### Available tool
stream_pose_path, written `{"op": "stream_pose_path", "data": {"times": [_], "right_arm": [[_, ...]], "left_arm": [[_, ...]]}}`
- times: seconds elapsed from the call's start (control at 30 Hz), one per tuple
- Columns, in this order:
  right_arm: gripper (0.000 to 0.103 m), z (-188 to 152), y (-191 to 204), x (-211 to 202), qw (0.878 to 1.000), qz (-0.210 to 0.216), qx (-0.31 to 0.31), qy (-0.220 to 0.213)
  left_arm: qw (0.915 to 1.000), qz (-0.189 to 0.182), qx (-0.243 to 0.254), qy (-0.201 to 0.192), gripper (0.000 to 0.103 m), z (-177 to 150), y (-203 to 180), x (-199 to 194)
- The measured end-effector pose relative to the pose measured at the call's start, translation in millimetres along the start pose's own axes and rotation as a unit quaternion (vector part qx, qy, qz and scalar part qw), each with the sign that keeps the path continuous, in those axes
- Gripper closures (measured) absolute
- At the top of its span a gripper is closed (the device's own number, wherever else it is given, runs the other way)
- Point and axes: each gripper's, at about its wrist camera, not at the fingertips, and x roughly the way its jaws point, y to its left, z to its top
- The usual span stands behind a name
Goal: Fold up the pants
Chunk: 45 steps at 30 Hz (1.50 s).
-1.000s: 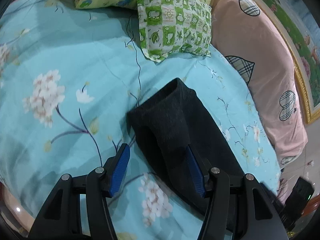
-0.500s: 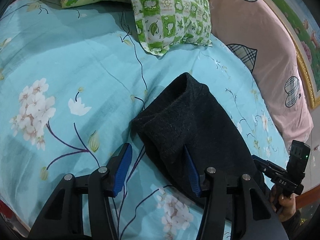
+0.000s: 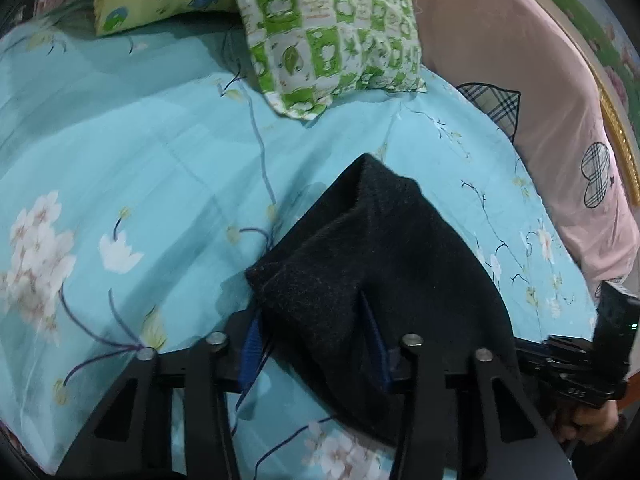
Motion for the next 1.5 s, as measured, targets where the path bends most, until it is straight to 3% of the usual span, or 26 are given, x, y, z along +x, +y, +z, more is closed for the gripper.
{"op": "stream_pose_path", "data": {"times": [0.1,0.3,0.4,0.57,0.77,0.8,0.97,1.0,1.2,1.33,1.5], "right_arm": [[0.090,-3.5,4.4,-13.5,1.000,-0.015,0.003,-0.022],[0.091,-1.3,27.6,-64.2,0.993,-0.047,0.001,-0.105],[0.092,1.1,44.0,-68.9,0.987,-0.093,-0.027,-0.126],[0.092,13.3,55.1,-39.4,0.983,-0.131,-0.043,-0.119],[0.092,23.6,59.0,8.3,0.983,-0.154,-0.051,-0.091],[0.091,24.0,55.2,13.8,0.983,-0.154,-0.044,-0.088],[0.065,20.3,40.3,7.2,0.981,-0.167,0.001,-0.099],[0.065,17.6,39.8,-0.6,0.979,-0.172,0.008,-0.105],[0.061,-11.6,39.8,-57.3,0.976,-0.137,0.057,-0.161],[0.056,-38.4,45.0,-82.4,0.972,-0.128,0.078,-0.179],[0.056,-80.7,49.9,-106.6,0.968,-0.114,0.107,-0.196]], "left_arm": [[0.9996,-0.011,0.019,-0.020,0.084,-2.6,-9.0,-13.0],[0.9941,-0.063,0.008,-0.089,0.085,-11.0,-16.6,-93.6],[0.9915,-0.083,0.005,-0.100,0.085,-16.4,-13.4,-121.1],[0.9955,-0.053,0.005,-0.078,0.086,-20.6,1.4,-110.1],[0.9987,-0.025,0.010,-0.042,0.085,-10.3,31.2,-59.7],[0.9991,-0.021,0.013,-0.035,0.084,-10.5,32.7,-53.3],[0.9992,0.003,0.012,-0.039,0.067,-12.9,32.0,-58.1],[0.9990,0.008,0.006,-0.043,0.061,-14.0,33.8,-62.4],[0.9974,0.003,-0.015,-0.070,0.056,-20.5,35.6,-97.9],[0.9975,-0.008,0.010,-0.070,0.055,-22.1,14.0,-107.5],[0.9956,-0.031,0.061,-0.064,0.044,-28.1,-33.1,-109.1]]}}
